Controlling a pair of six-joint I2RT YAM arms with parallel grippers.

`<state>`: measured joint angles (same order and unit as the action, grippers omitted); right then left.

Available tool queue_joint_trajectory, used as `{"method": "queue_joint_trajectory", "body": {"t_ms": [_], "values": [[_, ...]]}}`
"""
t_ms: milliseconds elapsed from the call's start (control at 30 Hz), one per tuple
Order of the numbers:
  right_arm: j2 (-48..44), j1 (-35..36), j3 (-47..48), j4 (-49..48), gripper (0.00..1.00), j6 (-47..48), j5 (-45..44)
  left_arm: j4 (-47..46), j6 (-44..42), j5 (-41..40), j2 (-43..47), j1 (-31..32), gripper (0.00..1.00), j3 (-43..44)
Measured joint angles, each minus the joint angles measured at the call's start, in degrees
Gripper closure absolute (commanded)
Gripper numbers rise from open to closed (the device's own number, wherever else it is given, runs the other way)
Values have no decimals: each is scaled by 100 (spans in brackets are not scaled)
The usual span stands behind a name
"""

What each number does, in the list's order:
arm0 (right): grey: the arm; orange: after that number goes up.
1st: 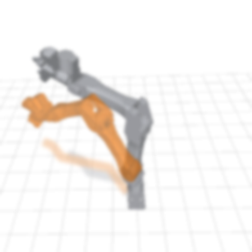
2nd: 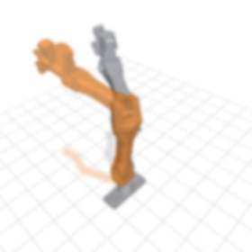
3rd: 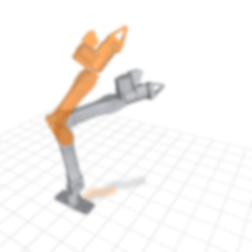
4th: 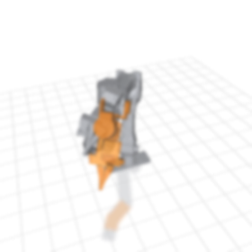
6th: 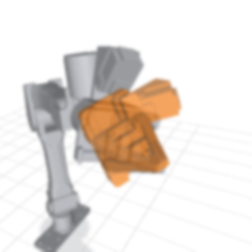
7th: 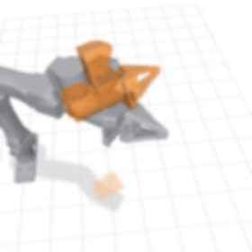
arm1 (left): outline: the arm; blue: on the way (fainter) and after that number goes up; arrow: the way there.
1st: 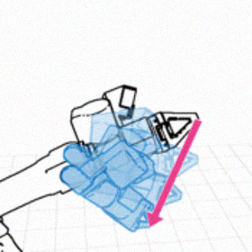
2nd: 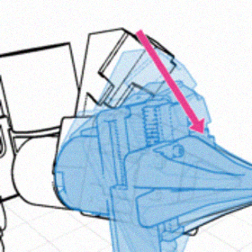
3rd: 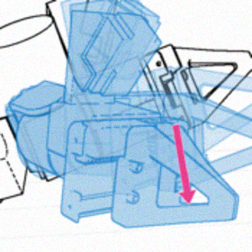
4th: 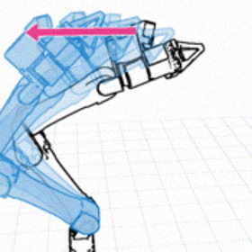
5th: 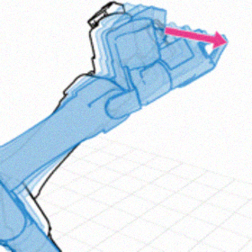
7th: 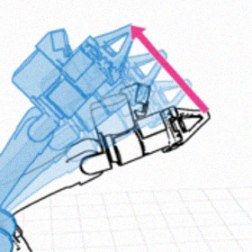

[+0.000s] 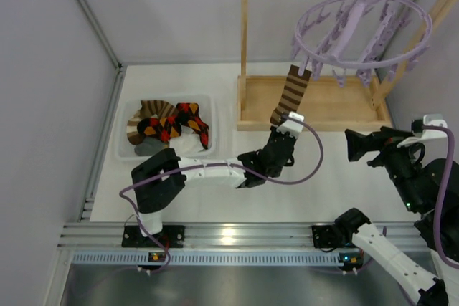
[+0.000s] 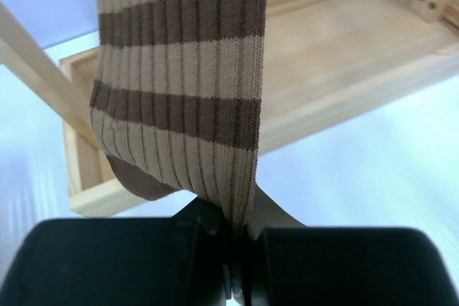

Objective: Remove the socks clipped to the hanger

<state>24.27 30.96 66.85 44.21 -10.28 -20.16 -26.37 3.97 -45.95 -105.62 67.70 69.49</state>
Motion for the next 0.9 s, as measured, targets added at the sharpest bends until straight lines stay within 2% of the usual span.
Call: {"method": "queue_joint_trajectory", "body": {"t_ms": [233, 467, 700, 900], "values": [[256, 0, 627, 269, 0, 24, -133, -20, -212, -313, -170, 866, 100, 249], [1561, 0, 1902, 603, 3, 66, -459, -26, -1088, -1060, -1250, 1351, 100, 1775], [2708, 0, 2341, 942, 11, 90, -1126, -31, -2063, -1611, -2291, 1534, 100, 3014], [3412, 0, 2610, 1119, 21, 153, -1746, -31, -2645, -1799, -2741, 1517, 100, 3458]]}}
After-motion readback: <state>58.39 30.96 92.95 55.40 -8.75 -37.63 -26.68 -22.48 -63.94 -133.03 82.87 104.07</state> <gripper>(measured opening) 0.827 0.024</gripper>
